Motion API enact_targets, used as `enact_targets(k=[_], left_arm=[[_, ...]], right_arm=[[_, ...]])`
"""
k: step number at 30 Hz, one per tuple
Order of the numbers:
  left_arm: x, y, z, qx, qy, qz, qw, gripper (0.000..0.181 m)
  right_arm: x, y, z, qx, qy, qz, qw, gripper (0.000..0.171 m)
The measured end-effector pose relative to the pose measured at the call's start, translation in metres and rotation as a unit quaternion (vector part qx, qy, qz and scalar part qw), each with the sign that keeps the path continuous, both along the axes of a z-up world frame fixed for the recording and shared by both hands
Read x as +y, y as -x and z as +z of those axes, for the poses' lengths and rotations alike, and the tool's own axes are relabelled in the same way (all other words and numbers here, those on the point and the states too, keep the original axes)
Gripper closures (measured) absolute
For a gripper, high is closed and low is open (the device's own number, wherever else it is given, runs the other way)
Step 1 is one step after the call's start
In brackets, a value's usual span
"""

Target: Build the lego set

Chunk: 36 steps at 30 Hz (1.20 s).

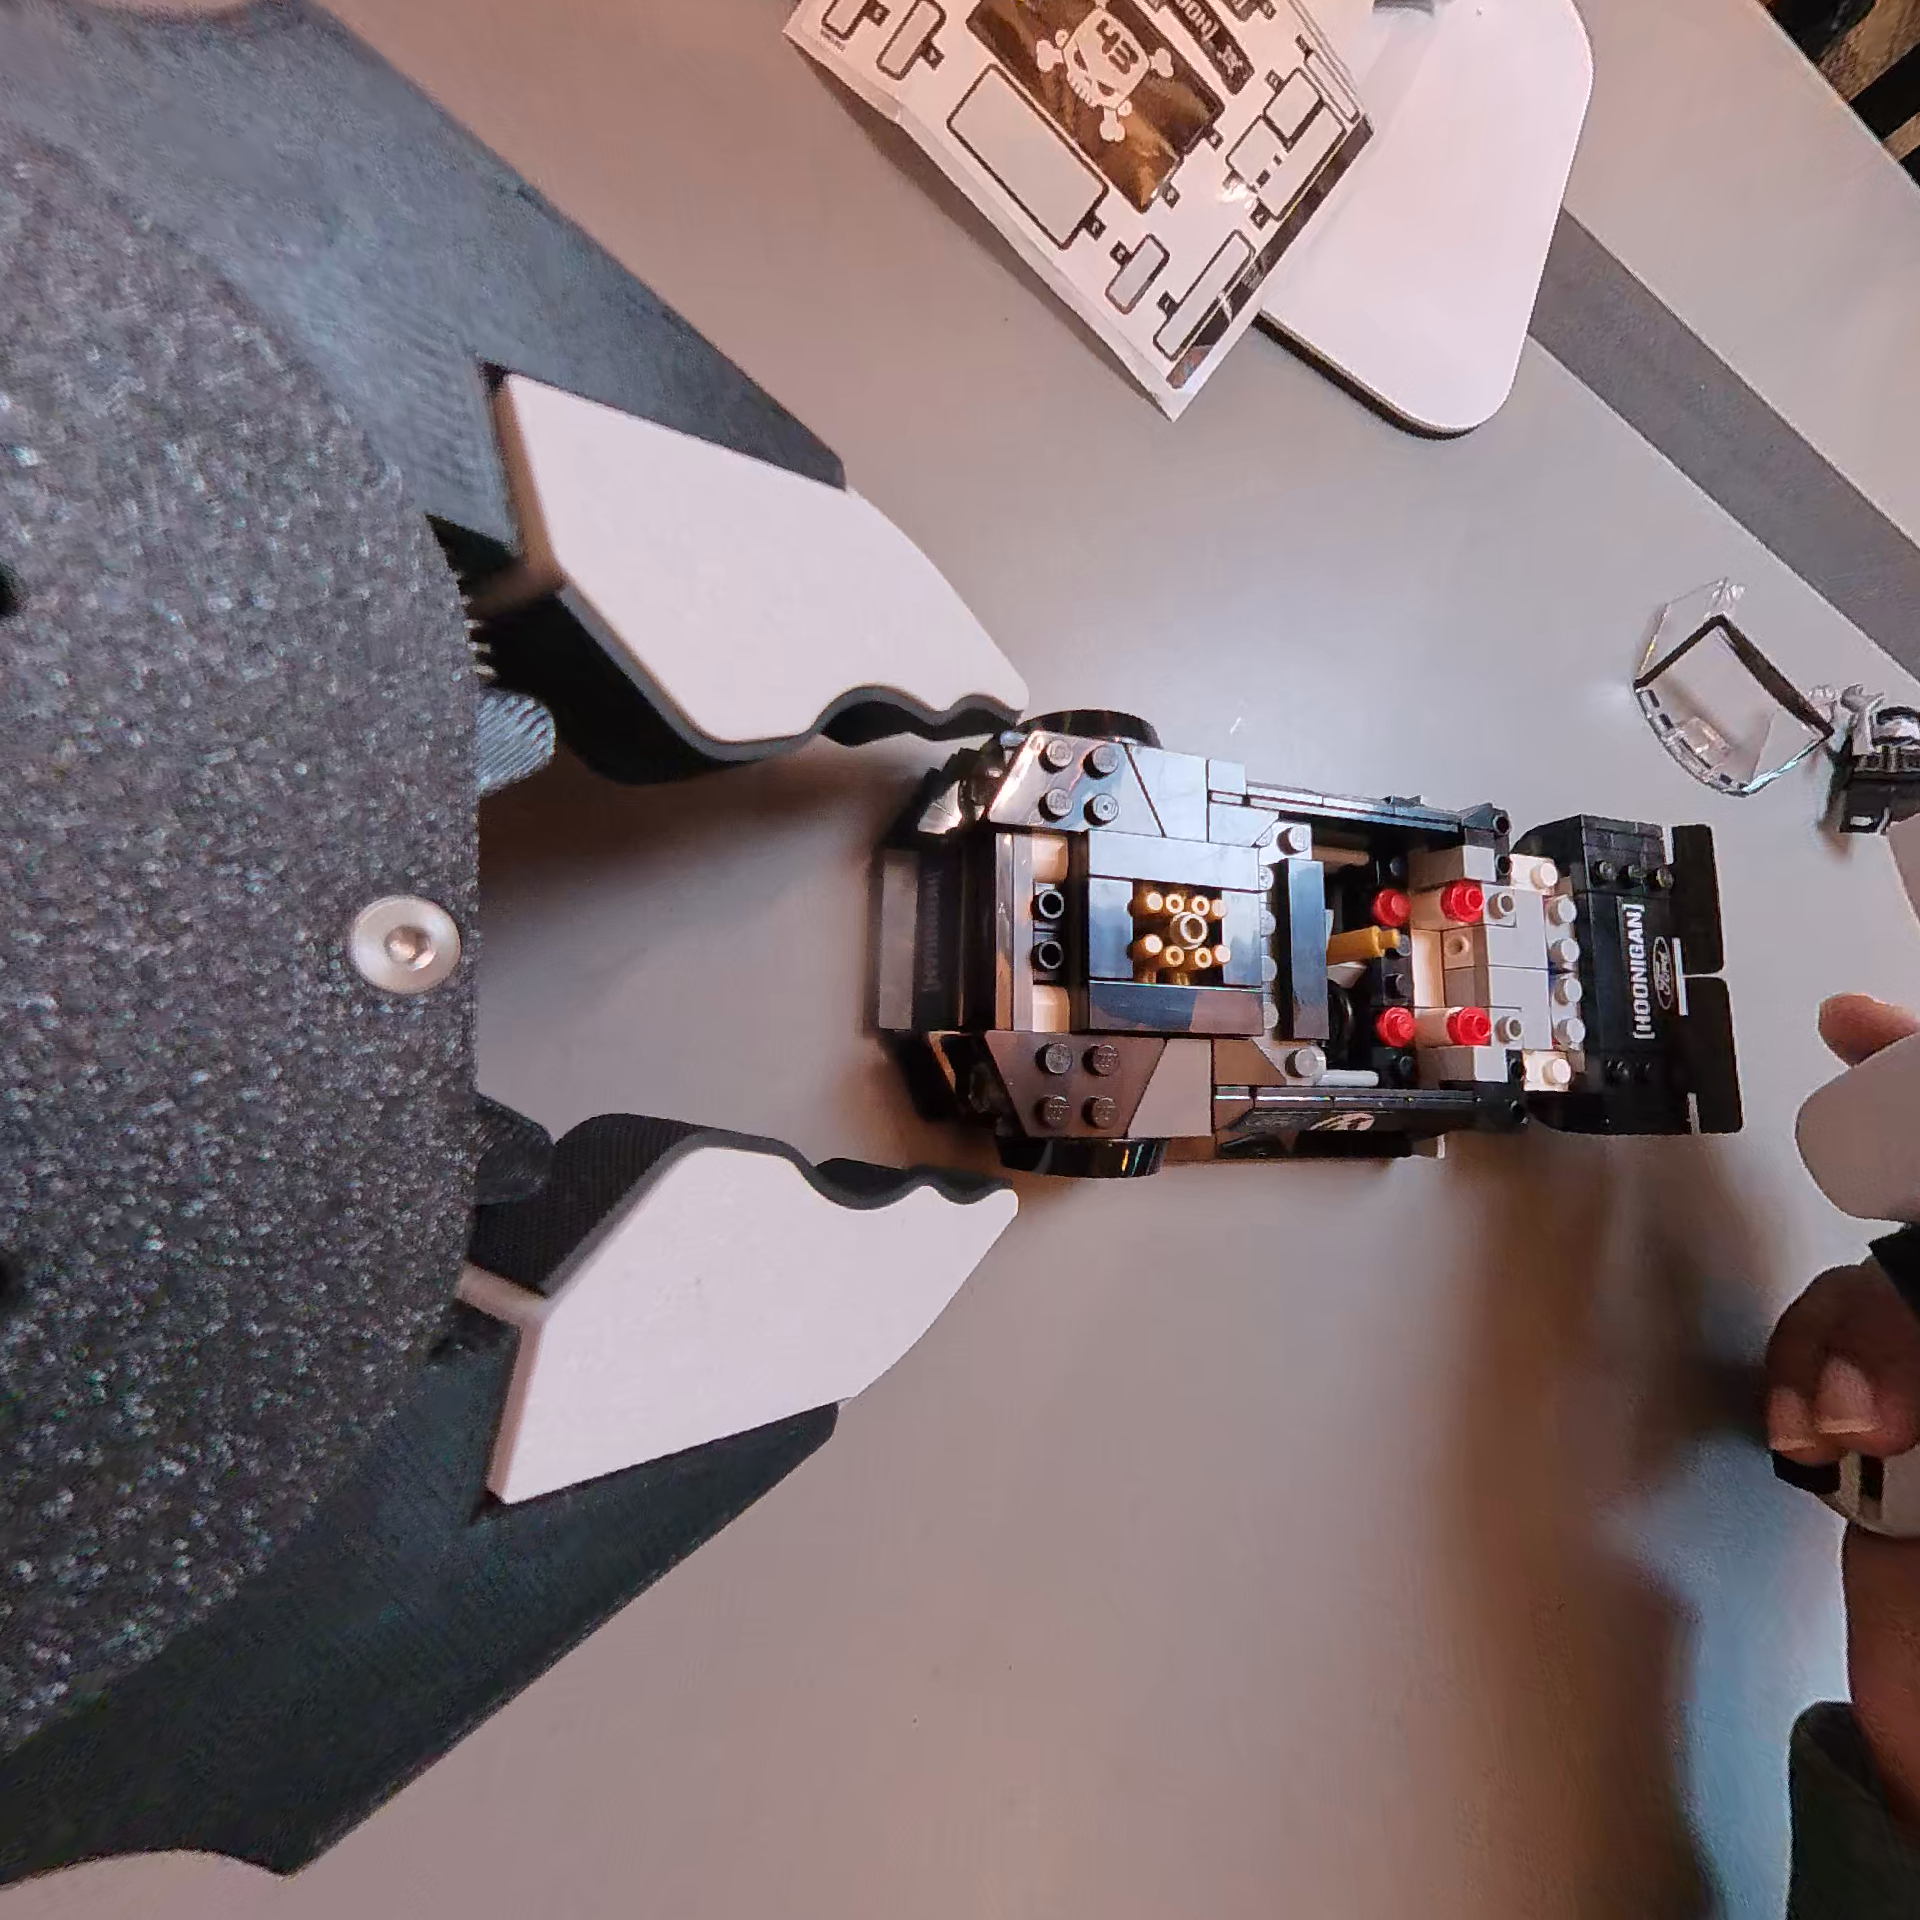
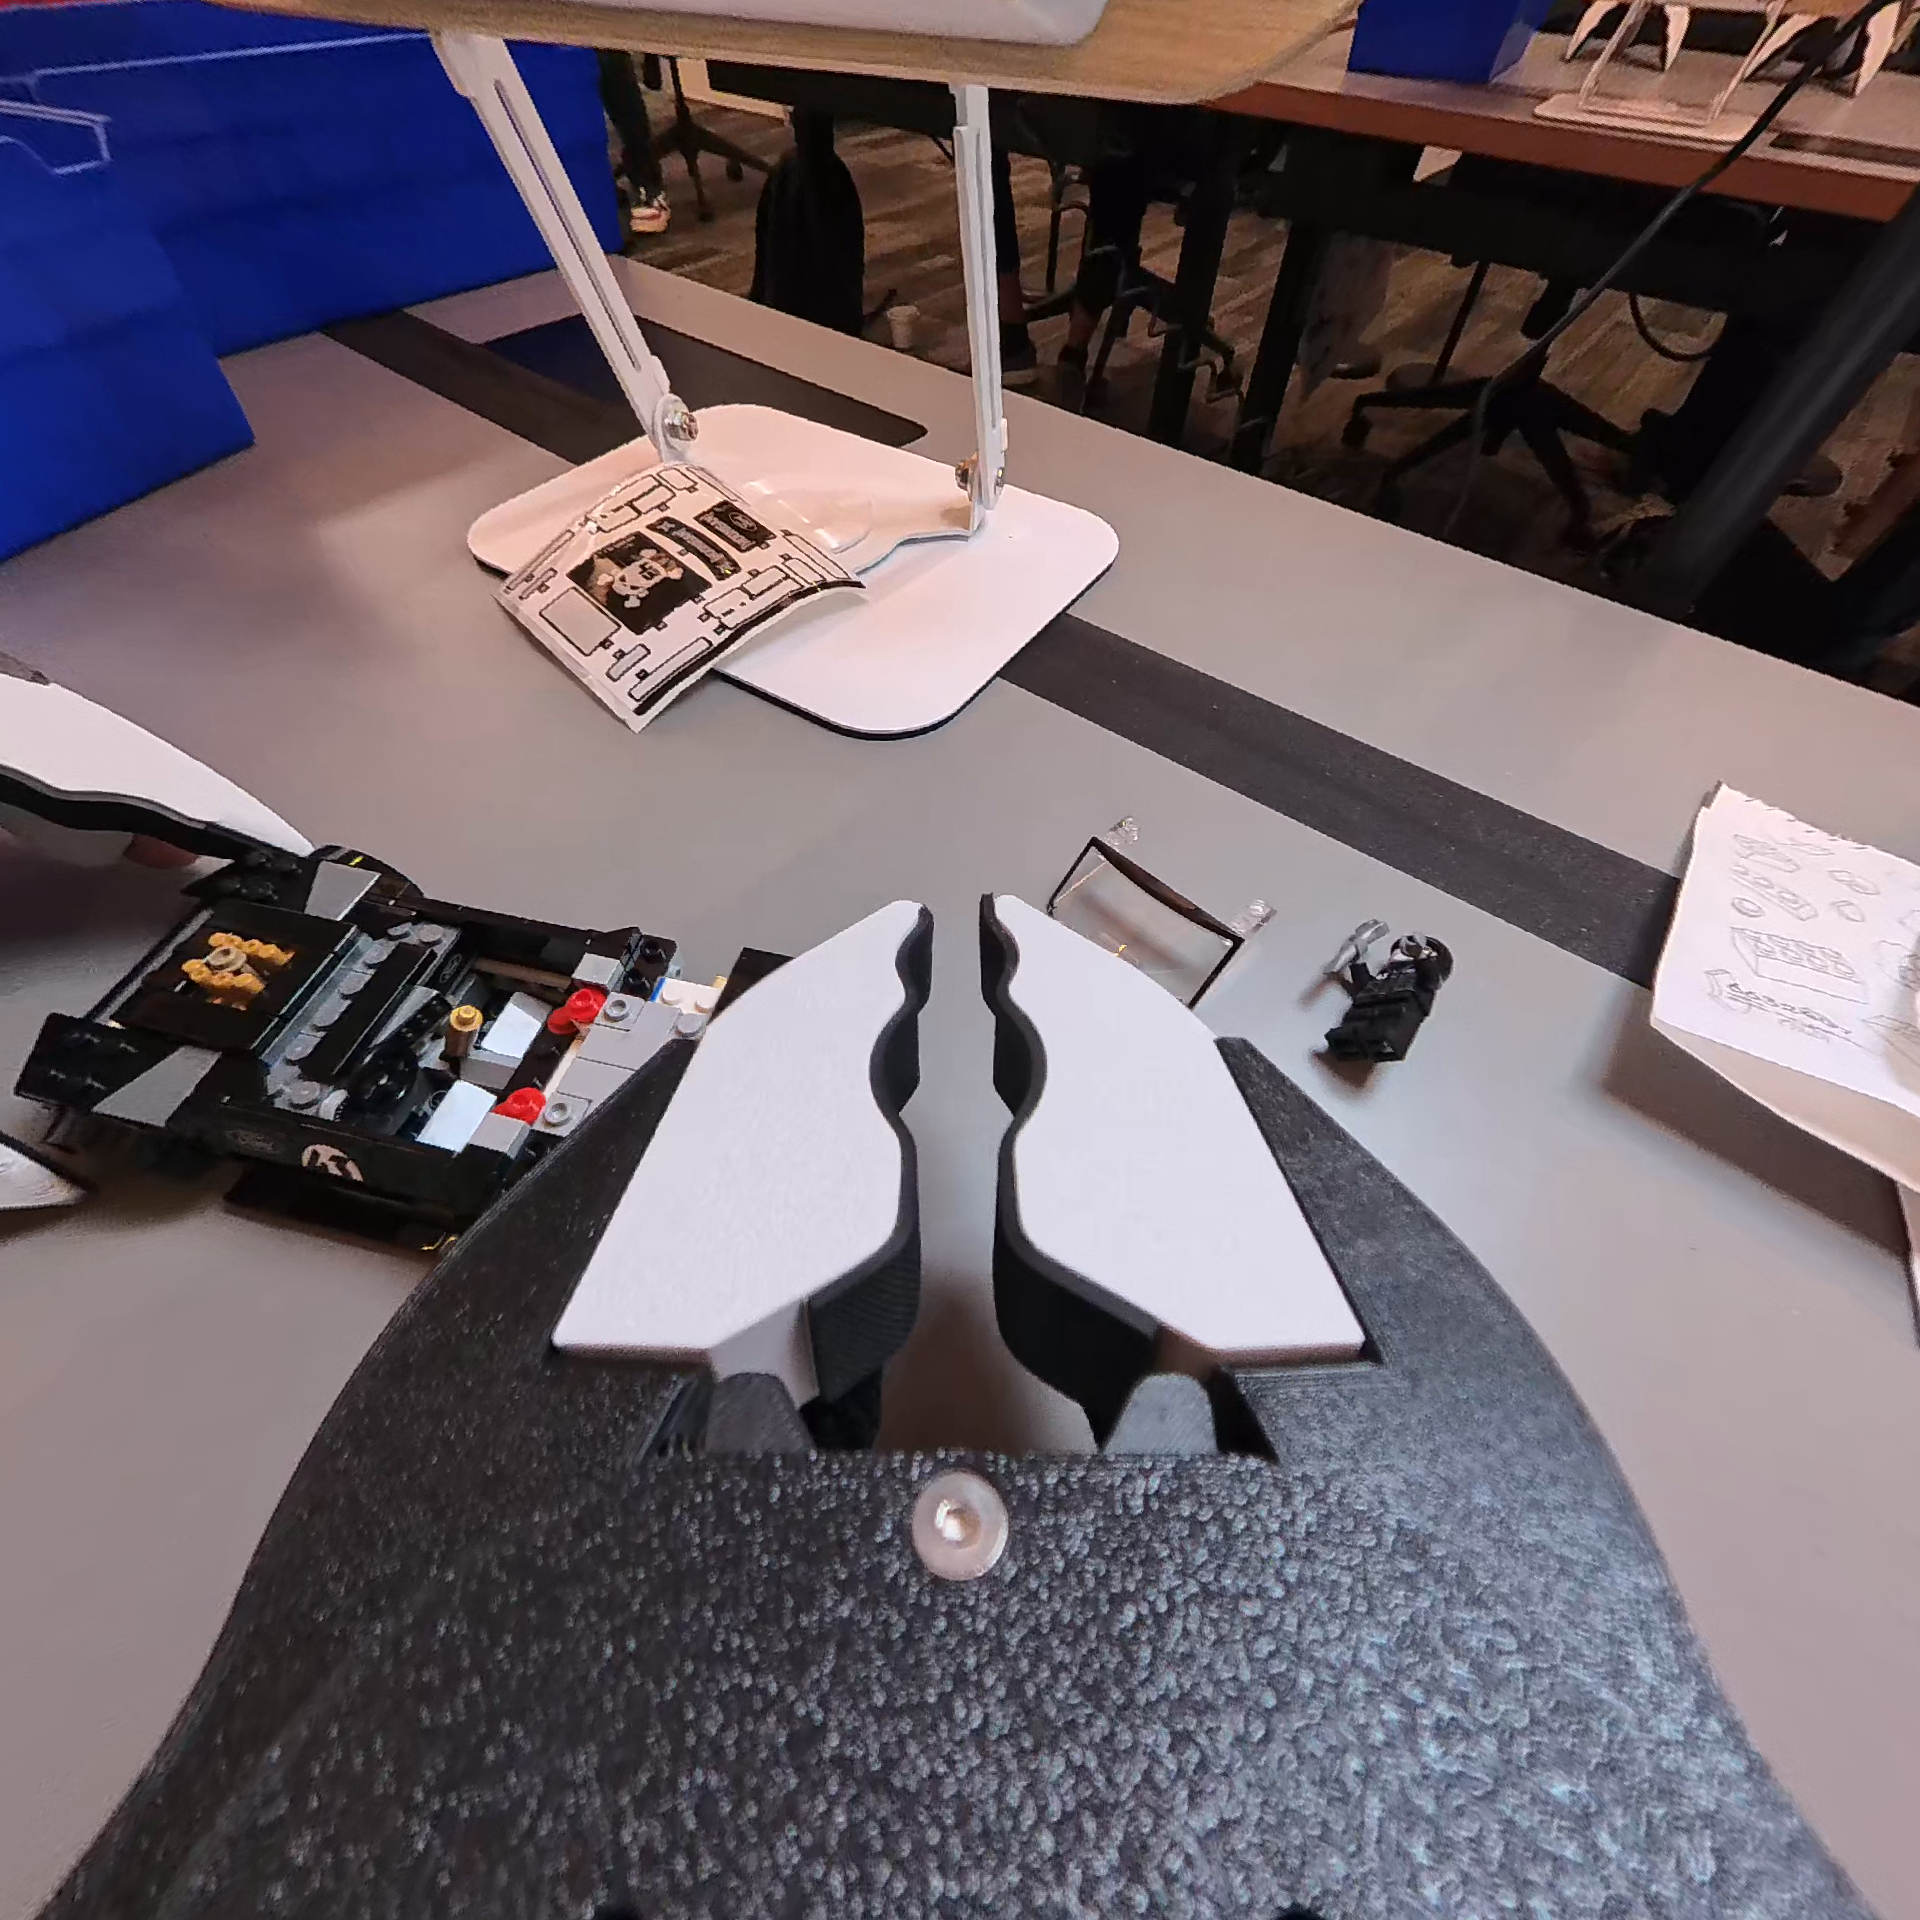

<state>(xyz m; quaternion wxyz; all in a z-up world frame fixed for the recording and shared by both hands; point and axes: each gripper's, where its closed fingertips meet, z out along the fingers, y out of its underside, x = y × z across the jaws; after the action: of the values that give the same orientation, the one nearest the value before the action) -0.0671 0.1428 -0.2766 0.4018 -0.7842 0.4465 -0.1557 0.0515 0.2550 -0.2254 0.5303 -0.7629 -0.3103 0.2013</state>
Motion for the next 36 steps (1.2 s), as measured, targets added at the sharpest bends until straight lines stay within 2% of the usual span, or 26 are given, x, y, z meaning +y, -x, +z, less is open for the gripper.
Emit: enact_targets(k=[5,10,15,20,23,24,25,26,30,33,36], left_arm=[[0.001,0.001,0.002,-0.002,-0.007,0.006,1.0,0.104],[0.005,0.01,0.016,-0.036,-0.029,0.029,0.999,0.106],[0.005,0.027,0.048,-0.105,-0.061,0.072,0.99,0.11],[-0.004,0.039,0.086,-0.154,-0.111,0.1,0.977,0.126],[-0.002,0.047,0.107,-0.17,-0.147,0.129,0.966,0.138],[0.001,0.051,0.114,-0.171,-0.163,0.14,0.962,0.141],[0.006,0.056,0.121,-0.169,-0.178,0.154,0.957,0.143],[0.012,0.06,0.128,-0.168,-0.187,0.169,0.953,0.145],[0.037,0.068,0.161,-0.188,-0.202,0.205,0.939,0.144],[0.058,0.072,0.184,-0.193,-0.216,0.228,0.929,0.142],[0.082,0.071,0.198,-0.169,-0.226,0.241,0.929,0.139]], right_arm=[[-0.003,-0.001,0.001,-0.002,-0.002,-0.001,1.0,0.161],[-0.013,0.005,-0.004,-0.002,0.032,0.027,0.999,0.141],[-0.015,0.002,0.011,0.02,0.029,0.026,0.999,0.129],[-0.008,-0.024,0.031,0.038,0.0,-0.033,0.999,0.121],[-0.004,-0.05,0.034,0.037,-0.014,-0.077,0.996,0.125],[-0.002,-0.059,0.035,0.039,-0.022,-0.093,0.995,0.141],[-0.001,-0.067,0.037,0.041,-0.032,-0.106,0.993,0.168],[0.0,-0.074,0.04,0.045,-0.042,-0.114,0.992,0.171],[0.003,-0.088,0.055,0.07,-0.075,-0.139,0.985,0.171],[0.009,-0.077,0.065,0.071,-0.086,-0.13,0.985,0.171],[0.019,-0.046,0.08,0.065,-0.095,-0.098,0.988,0.153]])
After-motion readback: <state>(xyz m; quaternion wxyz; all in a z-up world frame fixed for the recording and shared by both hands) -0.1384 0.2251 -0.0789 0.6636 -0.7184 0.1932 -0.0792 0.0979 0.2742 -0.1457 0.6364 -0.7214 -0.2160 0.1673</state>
